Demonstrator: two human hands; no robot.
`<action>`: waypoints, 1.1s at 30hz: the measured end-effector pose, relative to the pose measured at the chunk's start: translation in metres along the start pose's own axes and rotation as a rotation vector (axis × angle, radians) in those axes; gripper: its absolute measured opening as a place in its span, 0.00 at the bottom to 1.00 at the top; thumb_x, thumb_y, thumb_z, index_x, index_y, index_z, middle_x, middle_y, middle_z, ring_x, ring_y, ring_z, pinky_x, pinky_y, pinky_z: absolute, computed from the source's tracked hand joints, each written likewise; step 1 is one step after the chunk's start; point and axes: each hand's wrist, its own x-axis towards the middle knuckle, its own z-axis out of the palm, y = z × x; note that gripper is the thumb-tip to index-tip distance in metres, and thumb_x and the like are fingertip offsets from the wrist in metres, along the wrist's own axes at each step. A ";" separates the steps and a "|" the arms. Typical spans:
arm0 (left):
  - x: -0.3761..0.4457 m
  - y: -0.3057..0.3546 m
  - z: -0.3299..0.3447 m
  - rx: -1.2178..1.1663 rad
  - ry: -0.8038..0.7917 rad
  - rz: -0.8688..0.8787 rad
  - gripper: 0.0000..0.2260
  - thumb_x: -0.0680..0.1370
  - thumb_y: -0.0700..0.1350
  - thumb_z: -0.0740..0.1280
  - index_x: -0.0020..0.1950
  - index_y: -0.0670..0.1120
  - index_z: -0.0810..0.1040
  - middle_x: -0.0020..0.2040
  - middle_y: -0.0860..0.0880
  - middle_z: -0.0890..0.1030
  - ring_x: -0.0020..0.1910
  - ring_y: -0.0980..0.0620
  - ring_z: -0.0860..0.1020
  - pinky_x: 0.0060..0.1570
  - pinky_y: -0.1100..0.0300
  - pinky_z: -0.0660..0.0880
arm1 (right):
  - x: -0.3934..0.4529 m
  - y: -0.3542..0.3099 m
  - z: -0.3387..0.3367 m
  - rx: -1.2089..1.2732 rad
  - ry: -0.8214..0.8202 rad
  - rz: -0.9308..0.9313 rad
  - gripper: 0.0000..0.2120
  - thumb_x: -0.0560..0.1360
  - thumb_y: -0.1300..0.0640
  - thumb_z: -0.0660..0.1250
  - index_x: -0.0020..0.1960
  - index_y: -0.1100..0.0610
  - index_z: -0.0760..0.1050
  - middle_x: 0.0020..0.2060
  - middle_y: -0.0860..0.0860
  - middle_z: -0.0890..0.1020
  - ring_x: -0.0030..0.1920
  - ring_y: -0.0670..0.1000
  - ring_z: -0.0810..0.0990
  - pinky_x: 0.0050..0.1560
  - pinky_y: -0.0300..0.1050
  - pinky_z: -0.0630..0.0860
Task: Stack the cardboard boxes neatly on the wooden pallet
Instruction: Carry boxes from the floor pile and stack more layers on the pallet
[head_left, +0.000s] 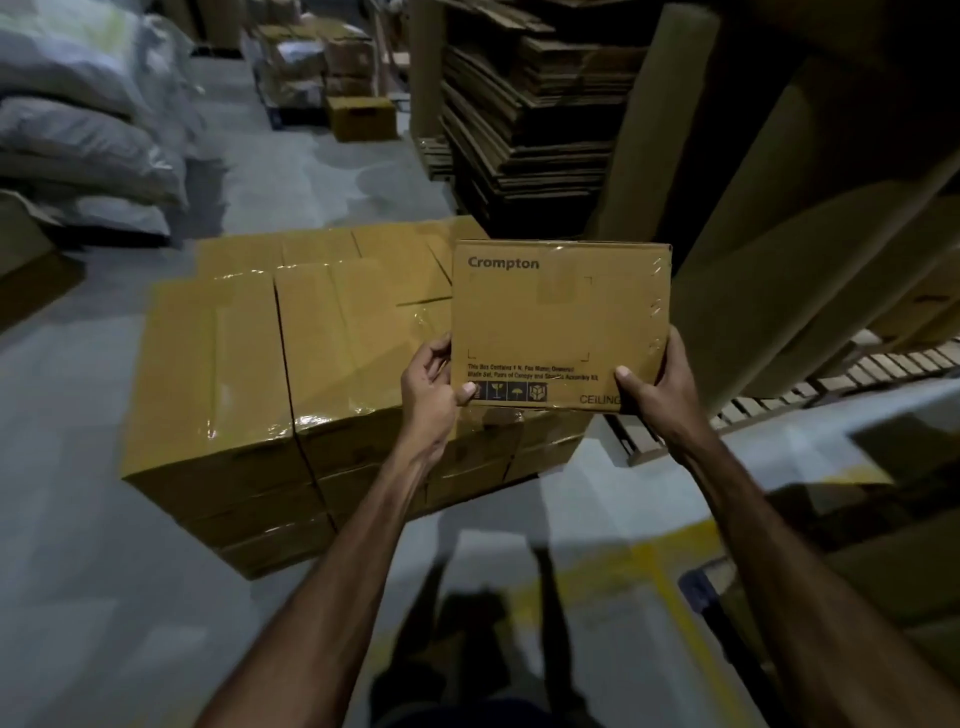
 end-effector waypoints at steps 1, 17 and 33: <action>0.005 -0.005 -0.001 -0.006 0.022 0.000 0.31 0.74 0.18 0.64 0.71 0.42 0.75 0.74 0.46 0.76 0.72 0.49 0.75 0.58 0.60 0.81 | 0.011 0.004 0.003 -0.004 -0.027 0.001 0.36 0.80 0.59 0.72 0.81 0.44 0.58 0.74 0.50 0.72 0.72 0.55 0.73 0.71 0.66 0.74; 0.165 -0.082 0.052 0.146 0.437 0.083 0.25 0.76 0.23 0.67 0.59 0.52 0.78 0.66 0.50 0.81 0.67 0.52 0.80 0.65 0.50 0.80 | 0.256 0.085 0.053 -0.040 -0.319 -0.045 0.37 0.79 0.64 0.71 0.79 0.48 0.54 0.75 0.50 0.67 0.72 0.48 0.68 0.73 0.53 0.69; 0.203 -0.199 0.043 0.724 0.310 -0.485 0.23 0.76 0.40 0.72 0.69 0.47 0.73 0.61 0.51 0.78 0.65 0.43 0.78 0.57 0.51 0.78 | 0.298 0.232 0.123 -0.072 -0.501 0.550 0.34 0.79 0.52 0.73 0.80 0.54 0.64 0.76 0.58 0.71 0.71 0.61 0.74 0.65 0.61 0.78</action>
